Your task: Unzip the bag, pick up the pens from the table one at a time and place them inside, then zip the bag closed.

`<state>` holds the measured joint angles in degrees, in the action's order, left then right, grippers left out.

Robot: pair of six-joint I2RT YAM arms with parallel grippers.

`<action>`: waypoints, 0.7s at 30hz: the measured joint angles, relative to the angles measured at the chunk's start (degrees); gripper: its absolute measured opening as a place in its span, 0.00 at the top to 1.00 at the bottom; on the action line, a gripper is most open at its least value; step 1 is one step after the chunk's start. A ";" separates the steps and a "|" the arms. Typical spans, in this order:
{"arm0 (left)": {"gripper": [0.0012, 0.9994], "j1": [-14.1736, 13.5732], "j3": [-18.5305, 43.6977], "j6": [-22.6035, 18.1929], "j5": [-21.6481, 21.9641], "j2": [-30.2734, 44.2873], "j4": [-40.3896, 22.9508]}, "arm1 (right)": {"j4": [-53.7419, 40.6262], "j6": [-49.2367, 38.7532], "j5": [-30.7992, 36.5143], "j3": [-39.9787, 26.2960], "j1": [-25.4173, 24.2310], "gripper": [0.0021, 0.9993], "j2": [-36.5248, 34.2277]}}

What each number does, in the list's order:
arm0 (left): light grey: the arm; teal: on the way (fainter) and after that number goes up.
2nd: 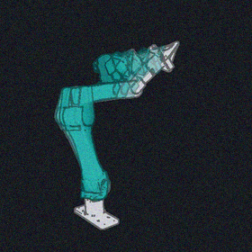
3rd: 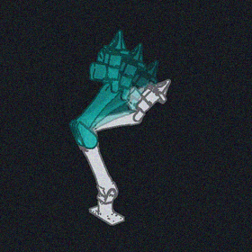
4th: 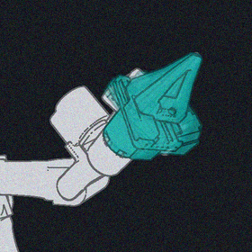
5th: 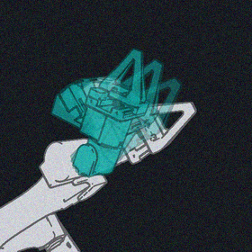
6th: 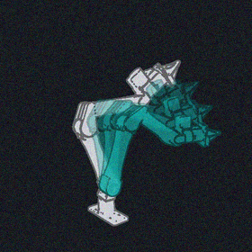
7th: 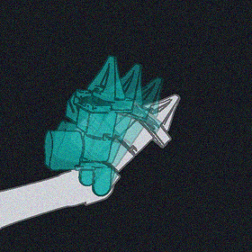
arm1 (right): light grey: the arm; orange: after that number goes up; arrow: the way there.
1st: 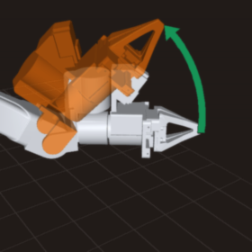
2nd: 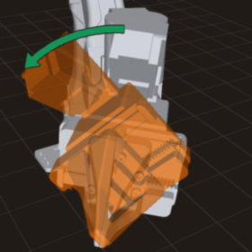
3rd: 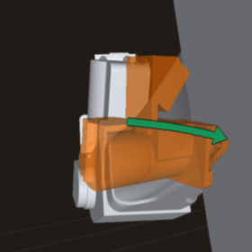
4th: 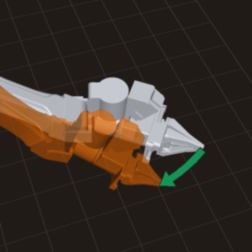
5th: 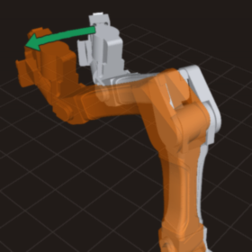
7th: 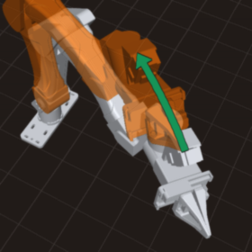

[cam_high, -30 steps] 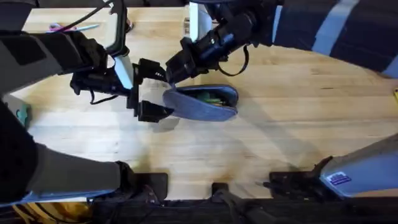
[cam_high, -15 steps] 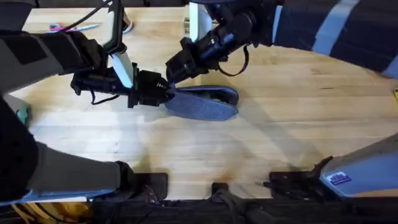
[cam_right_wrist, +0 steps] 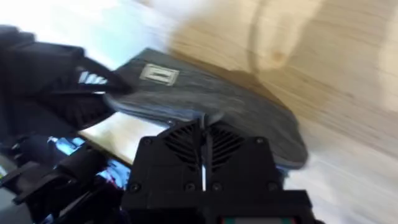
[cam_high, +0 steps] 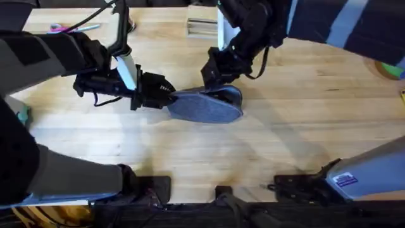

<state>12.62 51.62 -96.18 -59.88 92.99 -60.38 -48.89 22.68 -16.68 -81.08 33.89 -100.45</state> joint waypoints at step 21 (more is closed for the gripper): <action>0.96 -0.50 0.00 0.05 -1.79 0.02 0.22 | -8.73 -0.02 5.06 -0.19 -21.12 0.97 0.85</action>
<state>12.12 51.62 -96.13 -61.68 93.01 -60.16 -57.63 22.65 -11.63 -81.28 12.77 -99.59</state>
